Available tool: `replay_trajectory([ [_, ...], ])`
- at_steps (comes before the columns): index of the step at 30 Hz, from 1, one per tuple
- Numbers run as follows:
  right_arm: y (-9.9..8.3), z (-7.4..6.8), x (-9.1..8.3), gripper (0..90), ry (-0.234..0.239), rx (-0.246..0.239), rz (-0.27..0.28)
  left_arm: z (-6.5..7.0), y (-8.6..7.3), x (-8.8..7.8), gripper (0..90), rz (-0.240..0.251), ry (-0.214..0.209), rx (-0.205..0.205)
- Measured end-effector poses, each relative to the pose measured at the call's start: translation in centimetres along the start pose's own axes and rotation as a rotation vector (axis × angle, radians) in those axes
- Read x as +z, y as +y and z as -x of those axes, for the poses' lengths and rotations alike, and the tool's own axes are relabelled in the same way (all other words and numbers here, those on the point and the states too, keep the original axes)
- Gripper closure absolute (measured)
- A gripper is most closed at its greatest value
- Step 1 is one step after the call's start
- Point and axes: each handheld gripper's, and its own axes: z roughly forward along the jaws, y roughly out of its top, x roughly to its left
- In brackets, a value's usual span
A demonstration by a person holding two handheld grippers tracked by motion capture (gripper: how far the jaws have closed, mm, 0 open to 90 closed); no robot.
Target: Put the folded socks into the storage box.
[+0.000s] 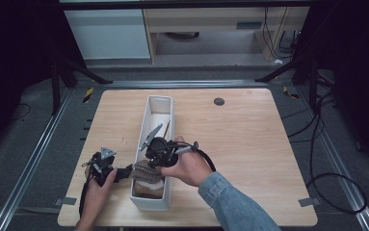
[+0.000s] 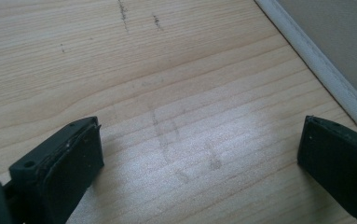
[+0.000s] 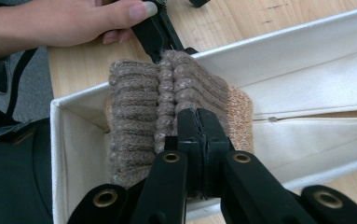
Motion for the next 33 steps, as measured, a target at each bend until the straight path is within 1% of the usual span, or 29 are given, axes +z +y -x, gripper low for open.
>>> replay_trajectory([
  [8, -0.4, -0.3, 0.3, 90.0, 0.015, -0.003, -0.003, 0.0, 0.0, 0.0, 0.0, -0.001, -0.001, 0.0],
  [18, -0.7, -1.0, 1.1, 90.0, 0.037, -0.015, -0.027, 0.0, 0.0, 0.0, 0.0, 0.0, 0.0, 0.0],
  [20, -0.8, -1.1, 1.2, 90.0, 0.043, -0.022, -0.025, 0.0, 0.0, 0.0, 0.0, 0.0, 0.0, 0.0],
  [29, -1.0, -1.5, 1.5, 89.9, 0.047, -0.03, -0.04, 0.0, 0.0, 0.0, 0.0, 0.0, 0.0, 0.0],
  [33, -1.1, -1.6, 1.7, 89.9, 0.048, -0.035, -0.038, 0.0, 0.0, 0.0, 0.0, 0.0, 0.0, 0.0],
])
